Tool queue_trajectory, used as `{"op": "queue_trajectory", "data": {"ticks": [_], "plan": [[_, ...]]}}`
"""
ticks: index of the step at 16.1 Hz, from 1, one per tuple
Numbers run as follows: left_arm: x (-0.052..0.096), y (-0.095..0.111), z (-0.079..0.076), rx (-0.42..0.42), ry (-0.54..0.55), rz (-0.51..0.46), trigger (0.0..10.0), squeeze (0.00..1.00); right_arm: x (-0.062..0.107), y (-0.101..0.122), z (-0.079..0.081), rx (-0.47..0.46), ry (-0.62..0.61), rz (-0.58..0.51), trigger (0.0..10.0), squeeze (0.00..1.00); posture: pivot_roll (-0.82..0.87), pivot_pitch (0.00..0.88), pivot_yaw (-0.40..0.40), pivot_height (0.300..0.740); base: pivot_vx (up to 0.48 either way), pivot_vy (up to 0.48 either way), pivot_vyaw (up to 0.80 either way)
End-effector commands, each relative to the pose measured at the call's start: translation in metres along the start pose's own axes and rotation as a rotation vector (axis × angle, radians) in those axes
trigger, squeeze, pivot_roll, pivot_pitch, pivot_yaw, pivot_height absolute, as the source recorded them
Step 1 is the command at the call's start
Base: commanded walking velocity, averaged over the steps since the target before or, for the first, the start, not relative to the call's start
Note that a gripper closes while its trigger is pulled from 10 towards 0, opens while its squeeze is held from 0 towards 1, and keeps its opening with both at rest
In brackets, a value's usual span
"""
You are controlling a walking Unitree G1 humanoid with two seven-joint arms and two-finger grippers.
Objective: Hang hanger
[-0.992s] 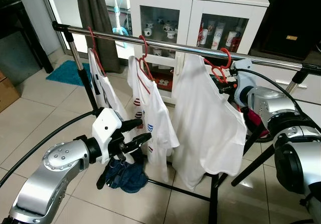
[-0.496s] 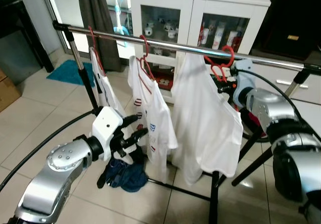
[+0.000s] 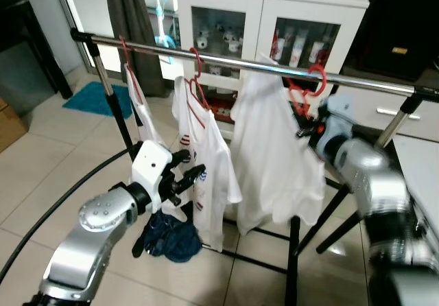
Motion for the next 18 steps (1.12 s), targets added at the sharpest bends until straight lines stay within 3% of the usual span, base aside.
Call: {"op": "queue_trajectory", "data": {"ticks": [1,4,5,8,12,18], "plan": [[0.002,-0.006,0.003,0.01,0.034,0.018,10.0,0.0,0.006,0.013,0.01,-0.023,0.005,-0.07,0.0,0.0,-0.11,0.0,-0.031,0.74,0.0,0.0,0.0],[0.003,-0.01,0.004,0.03,0.064,0.024,10.0,0.0,0.023,-0.008,0.028,-0.083,-0.034,-0.064,0.0,0.0,-0.11,0.0,-0.038,0.74,0.0,0.0,0.0],[0.003,-0.012,0.005,0.034,0.075,0.027,10.0,0.0,0.032,-0.024,0.037,-0.11,-0.057,-0.022,0.0,0.0,-0.12,0.0,-0.04,0.74,0.0,0.0,0.0],[0.003,-0.012,0.003,0.04,0.083,0.029,10.0,0.0,0.045,-0.034,0.051,-0.131,-0.067,0.016,0.0,0.0,-0.12,0.0,-0.043,0.74,-0.085,0.0,0.0],[0.005,-0.013,0.003,0.039,0.084,0.033,10.0,0.0,0.05,-0.037,0.054,-0.148,-0.08,0.029,0.0,0.0,-0.11,0.0,-0.042,0.74,-0.276,0.0,0.0],[0.006,-0.012,0.004,0.031,0.082,0.039,10.0,0.0,0.055,-0.038,0.06,-0.168,-0.08,0.045,0.0,0.0,-0.11,0.0,-0.041,0.74,-0.277,0.0,-0.75]]}}
Point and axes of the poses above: a point about 5 cm out from each wrist's last joint towards the gripper, its own x axis pointing back from the gripper into the wrist, its own y axis along the axis of the wrist's last joint, z = x × y, the point moved 4 cm from there along -x, pointing out of the wrist towards the gripper, and after that the axes turned 1 degree about -x, right-handed, at the moved point
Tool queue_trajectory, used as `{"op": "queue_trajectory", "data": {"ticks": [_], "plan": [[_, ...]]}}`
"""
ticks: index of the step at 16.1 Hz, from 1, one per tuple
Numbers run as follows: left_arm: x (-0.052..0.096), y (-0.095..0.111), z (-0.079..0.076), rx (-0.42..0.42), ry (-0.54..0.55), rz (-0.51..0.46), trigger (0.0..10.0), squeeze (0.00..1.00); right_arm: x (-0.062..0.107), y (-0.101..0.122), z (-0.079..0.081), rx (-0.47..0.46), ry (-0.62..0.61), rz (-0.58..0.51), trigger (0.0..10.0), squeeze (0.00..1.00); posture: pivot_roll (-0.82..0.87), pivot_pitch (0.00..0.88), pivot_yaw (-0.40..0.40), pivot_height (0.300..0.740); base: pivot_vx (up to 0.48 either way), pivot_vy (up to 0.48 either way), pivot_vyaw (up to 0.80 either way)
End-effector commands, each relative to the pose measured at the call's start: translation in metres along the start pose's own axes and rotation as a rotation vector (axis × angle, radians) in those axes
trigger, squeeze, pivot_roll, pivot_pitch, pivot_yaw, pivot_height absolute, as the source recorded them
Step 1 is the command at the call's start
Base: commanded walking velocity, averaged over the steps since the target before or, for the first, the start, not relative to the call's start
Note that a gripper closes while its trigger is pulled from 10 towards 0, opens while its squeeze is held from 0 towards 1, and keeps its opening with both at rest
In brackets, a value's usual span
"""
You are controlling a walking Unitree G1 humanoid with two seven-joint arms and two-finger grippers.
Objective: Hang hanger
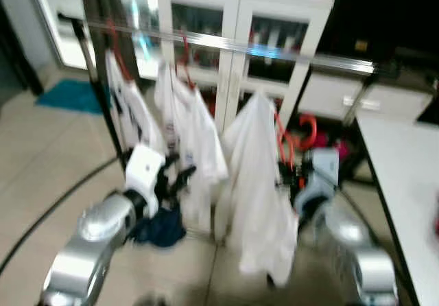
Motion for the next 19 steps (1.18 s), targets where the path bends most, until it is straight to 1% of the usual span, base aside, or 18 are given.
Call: {"op": "queue_trajectory", "data": {"ticks": [1,9,10,12,14,15,16,17,18,19], "plan": [[0.0,0.004,0.001,-0.02,-0.002,0.001,10.0,0.0,0.002,0.005,0.001,-0.003,-0.001,-0.018,0.0,0.0,-0.11,0.0,-0.042,0.74,-0.277,0.0,-0.8],[0.0,0.004,0.002,-0.024,-0.003,0.0,10.0,0.0,0.001,0.004,0.01,0.001,0.042,-0.002,0.0,0.0,-0.11,0.0,-0.043,0.74,-0.275,0.0,-0.8],[0.0,0.005,0.003,-0.024,-0.002,-0.002,10.0,0.0,0.001,0.004,0.01,0.001,0.045,-0.002,0.0,0.0,-0.1,0.0,-0.042,0.74,0.0,0.0,-0.59],[0.0,0.005,0.004,-0.023,0.001,-0.002,10.0,0.0,0.0,0.004,0.012,0.002,0.053,0.0,0.0,0.0,-0.1,0.0,-0.039,0.74,0.0,0.0,-0.52],[0.0,0.006,0.004,-0.022,0.0,-0.003,10.0,0.0,-0.001,0.004,0.013,0.007,0.065,0.005,0.0,0.0,-0.1,0.0,-0.04,0.74,0.0,0.0,0.0],[0.001,0.005,0.003,-0.013,0.001,-0.004,10.0,0.0,0.0,0.002,0.018,0.015,0.095,0.015,0.0,0.0,-0.1,0.0,-0.043,0.74,0.0,0.0,0.0],[0.001,0.006,0.003,-0.01,0.0,-0.005,10.0,0.0,0.0,0.002,0.02,0.017,0.11,0.016,0.9,0.0,-0.1,0.0,-0.044,0.74,0.0,0.292,0.0],[0.001,0.006,0.003,-0.009,0.0,-0.005,10.0,0.0,0.0,0.002,0.02,0.017,0.113,0.016,0.9,0.0,-0.1,0.0,-0.044,0.74,0.0,0.292,0.0],[0.001,0.007,0.003,-0.009,0.0,-0.007,10.0,0.0,-0.001,0.002,0.022,0.017,0.125,0.016,1.4,0.0,-0.09,0.0,-0.047,0.74,0.0,0.379,0.0],[0.001,0.008,0.003,-0.007,0.002,-0.009,10.0,0.0,-0.002,0.002,0.023,0.016,0.134,0.019,1.4,0.0,-0.09,0.0,-0.049,0.74,0.0,0.382,0.0]]}}
Point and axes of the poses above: a point about 5 cm out from each wrist's last joint towards the gripper, its own x axis pointing back from the gripper into the wrist, its own y axis along the axis of the wrist's last joint, z = x × y, the point moved 4 cm from there along -x, pointing out of the wrist towards the gripper, and after that the axes turned 1 degree about -x, right-handed, at the moved point
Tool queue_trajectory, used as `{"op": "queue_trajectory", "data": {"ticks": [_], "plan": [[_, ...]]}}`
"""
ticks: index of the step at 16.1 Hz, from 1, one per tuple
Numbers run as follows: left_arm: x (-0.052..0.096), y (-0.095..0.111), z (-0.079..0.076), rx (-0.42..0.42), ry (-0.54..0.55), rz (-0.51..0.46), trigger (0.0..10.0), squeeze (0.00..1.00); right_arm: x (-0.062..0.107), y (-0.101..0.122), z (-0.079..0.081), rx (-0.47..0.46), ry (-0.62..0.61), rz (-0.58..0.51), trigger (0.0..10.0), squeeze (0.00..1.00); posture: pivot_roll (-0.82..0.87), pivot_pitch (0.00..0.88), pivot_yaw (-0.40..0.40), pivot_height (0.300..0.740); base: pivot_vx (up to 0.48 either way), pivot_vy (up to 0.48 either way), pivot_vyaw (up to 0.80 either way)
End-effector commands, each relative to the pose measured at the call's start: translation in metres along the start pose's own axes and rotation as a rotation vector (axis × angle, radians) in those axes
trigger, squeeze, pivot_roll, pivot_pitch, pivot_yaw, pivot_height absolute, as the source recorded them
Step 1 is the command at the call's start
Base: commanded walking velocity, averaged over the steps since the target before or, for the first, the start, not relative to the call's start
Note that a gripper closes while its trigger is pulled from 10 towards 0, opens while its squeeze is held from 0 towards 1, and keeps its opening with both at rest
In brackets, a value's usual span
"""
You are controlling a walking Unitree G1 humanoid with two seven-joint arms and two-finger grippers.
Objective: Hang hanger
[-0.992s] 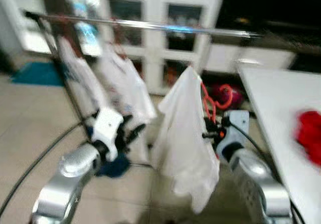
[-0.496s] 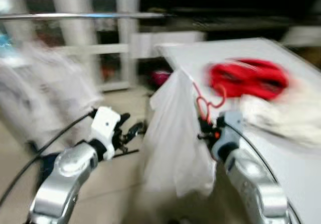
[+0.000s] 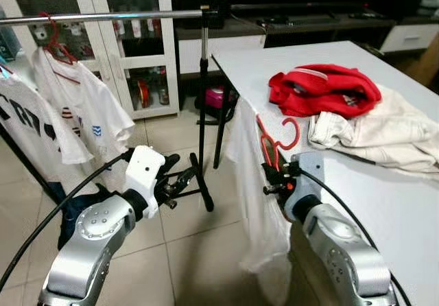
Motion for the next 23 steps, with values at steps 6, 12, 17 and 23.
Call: {"op": "queue_trajectory", "data": {"ticks": [6,12,17,23], "plan": [[0.0011,0.0017,0.0018,0.001,0.011,-0.001,10.0,0.0,-0.0041,0.0113,0.0075,0.011,0.052,-0.033,1.3,0.0,-0.09,0.0,-0.06,0.74,0.0,0.379,0.0],[-0.0013,0.0038,0.0008,-0.039,0.01,0.002,10.0,0.0,-0.0044,0.0101,0.0078,0.015,0.062,-0.029,0.8,0.0,-0.09,0.0,-0.057,0.74,0.0,0.015,0.0],[-0.003,0.0029,-0.001,-0.009,0.012,-0.003,10.0,0.0,-0.0031,0.0084,0.0073,0.02,0.067,-0.025,0.5,0.0,-0.09,0.0,-0.058,0.74,0.0,-0.288,0.0],[-0.0024,0.002,-0.0013,-0.016,0.013,0.004,10.0,0.0,-0.0027,0.0078,0.0098,0.029,0.084,-0.023,0.6,0.0,-0.09,0.0,-0.058,0.74,0.0,0.0,0.0]]}}
Point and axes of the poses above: a point about 5 cm out from each wrist's last joint towards the gripper, its own x axis pointing back from the gripper into the wrist, its own y axis along the axis of the wrist's last joint, z = x × y, the point moved 4 cm from there along -x, pointing out of the wrist towards the gripper, and after that the axes turned 1 degree about -x, right-handed, at the moved point
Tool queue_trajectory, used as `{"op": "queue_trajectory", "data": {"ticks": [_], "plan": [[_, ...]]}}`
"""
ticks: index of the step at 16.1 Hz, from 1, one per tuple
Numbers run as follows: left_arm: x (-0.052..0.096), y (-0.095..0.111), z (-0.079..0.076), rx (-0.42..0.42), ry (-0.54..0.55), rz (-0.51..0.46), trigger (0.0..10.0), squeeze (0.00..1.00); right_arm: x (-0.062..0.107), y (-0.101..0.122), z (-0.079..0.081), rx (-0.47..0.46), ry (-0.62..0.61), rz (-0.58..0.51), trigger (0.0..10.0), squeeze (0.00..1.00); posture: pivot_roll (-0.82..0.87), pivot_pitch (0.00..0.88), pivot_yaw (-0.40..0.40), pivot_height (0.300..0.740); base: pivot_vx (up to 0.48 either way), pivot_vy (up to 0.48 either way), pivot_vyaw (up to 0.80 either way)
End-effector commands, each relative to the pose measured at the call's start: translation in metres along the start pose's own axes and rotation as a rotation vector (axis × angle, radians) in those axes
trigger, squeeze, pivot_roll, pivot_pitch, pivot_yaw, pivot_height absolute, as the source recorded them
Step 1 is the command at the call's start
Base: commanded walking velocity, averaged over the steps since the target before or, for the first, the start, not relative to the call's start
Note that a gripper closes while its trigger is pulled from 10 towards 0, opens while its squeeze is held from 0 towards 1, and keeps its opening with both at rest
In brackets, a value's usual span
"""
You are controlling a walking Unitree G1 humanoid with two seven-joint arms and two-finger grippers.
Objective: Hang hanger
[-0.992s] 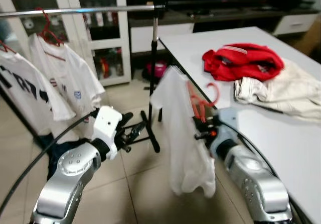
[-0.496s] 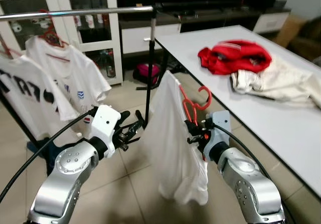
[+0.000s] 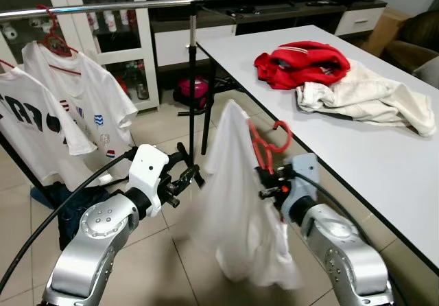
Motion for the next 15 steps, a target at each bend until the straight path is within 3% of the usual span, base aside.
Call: {"op": "queue_trajectory", "data": {"ticks": [1,5,10,15], "plan": [[0.0,0.001,0.0,-0.004,0.001,0.0,10.0,0.0,0.001,0.015,0.0,0.016,0.011,-0.059,0.9,0.0,-0.1,0.0,-0.058,0.74,0.0,0.0,0.0],[-0.001,0.005,0.003,-0.02,0.007,-0.007,10.0,0.0,-0.003,0.017,0.0,0.014,0.026,-0.064,0.0,0.0,-0.08,0.0,-0.071,0.74,0.0,0.0,0.0],[0.0,0.006,0.005,-0.029,0.011,-0.007,10.0,0.0,-0.004,0.018,0.005,0.014,0.067,-0.068,0.0,0.0,-0.08,0.0,-0.071,0.74,0.0,0.0,0.0],[-0.01,0.013,0.006,-0.064,-0.027,-0.014,10.0,0.0,0.002,0.024,0.017,0.043,0.186,-0.077,0.0,0.0,-0.1,0.0,-0.061,0.74,0.0,0.0,0.0]]}}
Point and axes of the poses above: a point about 5 cm out from each wrist's last joint towards the gripper, its own x axis pointing back from the gripper into the wrist, its own y axis along the axis of the wrist's last joint, z = x × y, the point moved 4 cm from there along -x, pointing out of the wrist towards the gripper, and after that the axes turned 1 degree about -x, right-handed, at the moved point
